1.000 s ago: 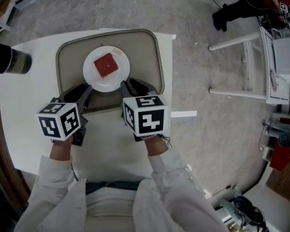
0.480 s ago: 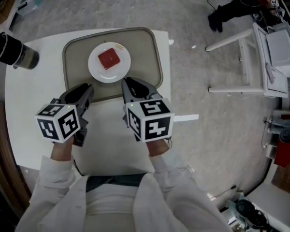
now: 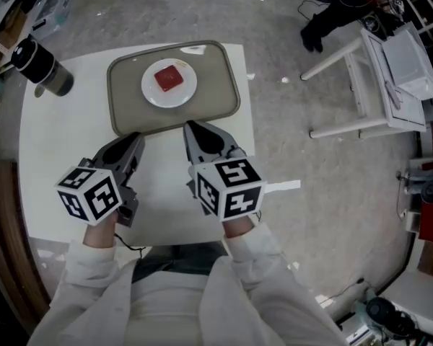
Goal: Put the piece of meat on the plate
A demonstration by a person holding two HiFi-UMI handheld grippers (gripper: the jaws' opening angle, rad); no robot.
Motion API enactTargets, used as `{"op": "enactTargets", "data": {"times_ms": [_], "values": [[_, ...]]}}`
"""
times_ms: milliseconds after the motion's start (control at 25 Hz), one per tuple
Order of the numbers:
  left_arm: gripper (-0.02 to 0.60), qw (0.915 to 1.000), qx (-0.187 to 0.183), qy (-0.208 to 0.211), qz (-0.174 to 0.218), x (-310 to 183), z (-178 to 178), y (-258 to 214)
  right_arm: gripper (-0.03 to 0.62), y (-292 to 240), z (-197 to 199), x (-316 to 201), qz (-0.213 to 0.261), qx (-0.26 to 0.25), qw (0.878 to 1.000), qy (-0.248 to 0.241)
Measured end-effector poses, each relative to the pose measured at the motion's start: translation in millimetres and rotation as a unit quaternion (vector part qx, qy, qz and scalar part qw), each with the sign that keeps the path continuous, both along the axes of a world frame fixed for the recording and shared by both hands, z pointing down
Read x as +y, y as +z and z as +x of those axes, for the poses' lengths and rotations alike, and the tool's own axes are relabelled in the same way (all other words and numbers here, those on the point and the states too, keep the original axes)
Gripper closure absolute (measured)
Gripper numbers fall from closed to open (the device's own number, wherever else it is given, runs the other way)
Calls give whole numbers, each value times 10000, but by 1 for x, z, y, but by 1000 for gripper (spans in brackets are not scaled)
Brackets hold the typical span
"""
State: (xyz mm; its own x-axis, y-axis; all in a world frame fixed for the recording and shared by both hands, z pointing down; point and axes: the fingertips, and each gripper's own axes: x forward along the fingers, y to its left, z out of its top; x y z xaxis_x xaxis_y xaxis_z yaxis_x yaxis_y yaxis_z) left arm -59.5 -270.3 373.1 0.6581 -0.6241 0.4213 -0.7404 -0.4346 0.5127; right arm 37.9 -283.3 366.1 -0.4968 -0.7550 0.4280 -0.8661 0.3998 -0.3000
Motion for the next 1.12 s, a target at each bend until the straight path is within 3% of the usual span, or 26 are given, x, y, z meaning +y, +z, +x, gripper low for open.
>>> {"op": "enactTargets", "data": {"times_ms": [440, 840, 1120], "values": [[572, 9973, 390, 337, 517, 97, 2, -43, 579, -49, -14, 101, 590, -75, 9982, 7], [572, 9944, 540, 676, 603, 173, -1, -56, 579, -60, -30, 180, 546, -216, 9983, -9], [572, 9939, 540, 774, 569, 199, 0, -52, 579, -52, -34, 206, 434, -195, 9988, -86]]}}
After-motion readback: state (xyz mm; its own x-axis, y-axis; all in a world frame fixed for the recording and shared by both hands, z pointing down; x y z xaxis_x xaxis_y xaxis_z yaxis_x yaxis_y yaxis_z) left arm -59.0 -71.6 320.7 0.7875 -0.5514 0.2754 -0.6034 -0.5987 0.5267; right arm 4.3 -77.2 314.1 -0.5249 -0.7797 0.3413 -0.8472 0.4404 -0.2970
